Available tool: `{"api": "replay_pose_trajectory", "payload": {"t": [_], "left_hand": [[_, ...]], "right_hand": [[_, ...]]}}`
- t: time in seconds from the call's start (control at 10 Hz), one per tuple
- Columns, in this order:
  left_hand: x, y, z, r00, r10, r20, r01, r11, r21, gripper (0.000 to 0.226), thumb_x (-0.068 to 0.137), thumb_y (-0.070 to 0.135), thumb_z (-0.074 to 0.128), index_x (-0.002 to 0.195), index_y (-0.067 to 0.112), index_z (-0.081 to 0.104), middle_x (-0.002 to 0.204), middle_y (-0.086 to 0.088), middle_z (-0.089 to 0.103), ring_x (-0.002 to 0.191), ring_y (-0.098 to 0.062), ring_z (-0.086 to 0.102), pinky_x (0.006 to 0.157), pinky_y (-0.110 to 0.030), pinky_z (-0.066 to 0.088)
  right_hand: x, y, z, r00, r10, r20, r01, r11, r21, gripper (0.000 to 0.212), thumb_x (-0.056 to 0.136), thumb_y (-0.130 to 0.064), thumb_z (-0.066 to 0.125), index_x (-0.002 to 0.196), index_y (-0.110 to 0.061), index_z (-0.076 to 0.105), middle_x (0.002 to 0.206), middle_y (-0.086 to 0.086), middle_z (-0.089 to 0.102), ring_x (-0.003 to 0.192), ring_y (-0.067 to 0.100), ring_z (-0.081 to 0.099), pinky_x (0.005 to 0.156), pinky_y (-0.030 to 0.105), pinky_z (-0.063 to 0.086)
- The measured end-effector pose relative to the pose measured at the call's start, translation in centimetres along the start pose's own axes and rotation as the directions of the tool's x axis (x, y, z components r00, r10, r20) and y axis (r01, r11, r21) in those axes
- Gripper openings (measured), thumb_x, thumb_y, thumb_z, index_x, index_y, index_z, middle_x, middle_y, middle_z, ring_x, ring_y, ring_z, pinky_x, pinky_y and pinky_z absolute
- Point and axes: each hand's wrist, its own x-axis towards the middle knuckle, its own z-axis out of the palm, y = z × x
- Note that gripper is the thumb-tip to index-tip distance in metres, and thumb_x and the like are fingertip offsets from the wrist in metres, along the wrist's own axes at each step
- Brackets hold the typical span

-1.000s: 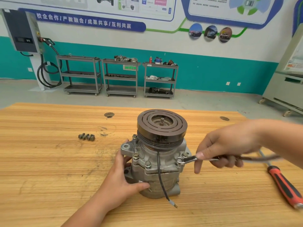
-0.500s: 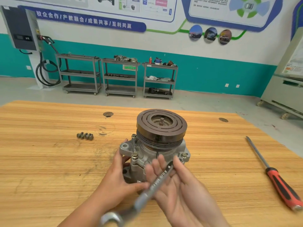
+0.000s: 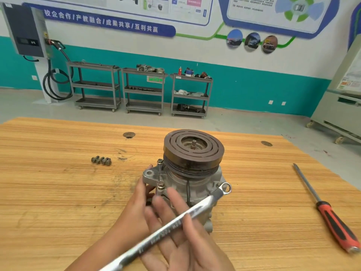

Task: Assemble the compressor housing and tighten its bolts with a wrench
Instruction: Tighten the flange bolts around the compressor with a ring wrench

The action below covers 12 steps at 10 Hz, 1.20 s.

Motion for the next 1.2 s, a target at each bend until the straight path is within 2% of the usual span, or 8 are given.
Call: {"api": "replay_pose_trajectory", "payload": {"t": [0.1,0.2,0.3,0.4,0.5,0.6,0.9,1.2], "left_hand": [[0.4,-0.9,-0.7,0.999,0.003,0.032,-0.004,0.999,0.041,0.107,0.051,0.046,0.085,0.137,0.043,0.022,0.125,0.02,0.053,0.115,0.004,0.052,0.097,-0.021,0.042],[0.5,-1.3,-0.7,0.997,-0.016,0.072,0.015,1.0,0.02,0.128,0.046,0.051,0.089,0.145,0.046,0.009,0.132,0.027,0.047,0.121,0.012,0.044,0.101,-0.018,0.037],[0.6,-1.3,-0.8,0.997,-0.007,0.081,0.006,1.0,0.01,0.119,0.05,0.046,0.089,0.139,0.055,0.01,0.131,0.03,0.045,0.119,0.016,0.043,0.095,-0.009,0.036],[0.6,-1.2,-0.8,0.997,-0.004,0.072,0.004,1.0,0.006,0.109,0.059,0.028,0.091,0.13,0.058,0.016,0.131,0.027,0.045,0.119,0.017,0.041,0.094,-0.01,0.036],[0.5,-0.9,-0.9,0.996,0.004,0.084,-0.003,1.0,-0.015,0.117,0.055,0.033,0.091,0.141,0.048,0.014,0.133,0.023,0.047,0.123,0.009,0.044,0.101,-0.019,0.038],[0.5,-0.9,-0.9,0.996,-0.004,0.086,0.006,1.0,-0.019,0.126,0.045,0.052,0.085,0.146,0.04,0.011,0.135,0.022,0.046,0.124,0.007,0.044,0.107,-0.027,0.038],[0.7,-0.9,-0.9,0.995,-0.009,0.096,0.01,1.0,-0.007,0.111,0.048,0.054,0.089,0.127,0.064,0.013,0.129,0.032,0.041,0.113,0.026,0.039,0.087,0.002,0.034],[0.7,-1.0,-0.9,0.997,-0.008,0.082,0.01,1.0,-0.023,0.12,0.051,0.048,0.09,0.14,0.052,0.01,0.133,0.027,0.043,0.121,0.015,0.041,0.096,-0.006,0.036]], "right_hand": [[0.0,-0.1,-3.2,0.995,-0.052,0.084,0.069,0.974,-0.216,0.027,0.079,0.001,0.05,0.081,-0.002,0.076,0.069,0.02,0.067,0.059,0.025,0.063,0.053,0.029,0.052],[-0.9,-2.7,-3.9,0.923,-0.366,-0.12,0.33,0.912,-0.243,0.069,0.016,-0.015,0.092,0.062,0.006,0.045,0.033,-0.002,0.017,0.036,0.007,0.037,0.032,0.031,0.045],[-1.5,-5.7,-7.1,0.939,-0.303,-0.16,0.163,0.806,-0.568,0.063,0.035,-0.039,0.092,0.064,0.004,0.057,0.048,0.009,0.036,0.036,0.011,0.034,0.029,0.017,0.027],[-2.6,-10.1,-7.8,0.899,-0.437,-0.002,0.115,0.242,-0.964,0.044,0.08,-0.052,0.042,0.076,-0.016,0.067,0.057,-0.005,0.044,0.049,0.006,0.041,0.045,0.017,0.035],[-2.1,-14.6,-6.0,0.86,-0.288,0.421,0.223,-0.531,-0.818,0.033,0.09,-0.046,0.034,0.075,-0.036,0.061,0.077,-0.017,0.06,0.075,0.001,0.054,0.066,0.015,0.039],[-0.4,-17.8,-3.4,0.878,-0.072,0.473,0.187,-0.858,-0.479,0.027,0.083,-0.062,0.021,0.085,-0.048,0.043,0.077,-0.028,0.052,0.079,-0.007,0.048,0.074,0.015,0.03],[3.7,-19.7,1.2,0.891,0.288,0.352,0.35,-0.929,-0.125,0.057,0.08,-0.071,0.012,0.109,-0.045,0.054,0.085,-0.026,0.045,0.088,-0.015,0.037,0.088,0.017,0.018],[2.4,-19.2,1.8,0.981,0.184,-0.061,0.122,-0.831,-0.543,0.039,0.071,-0.073,0.034,0.08,-0.046,0.06,0.068,-0.019,0.057,0.062,-0.001,0.049,0.061,0.017,0.043]]}}
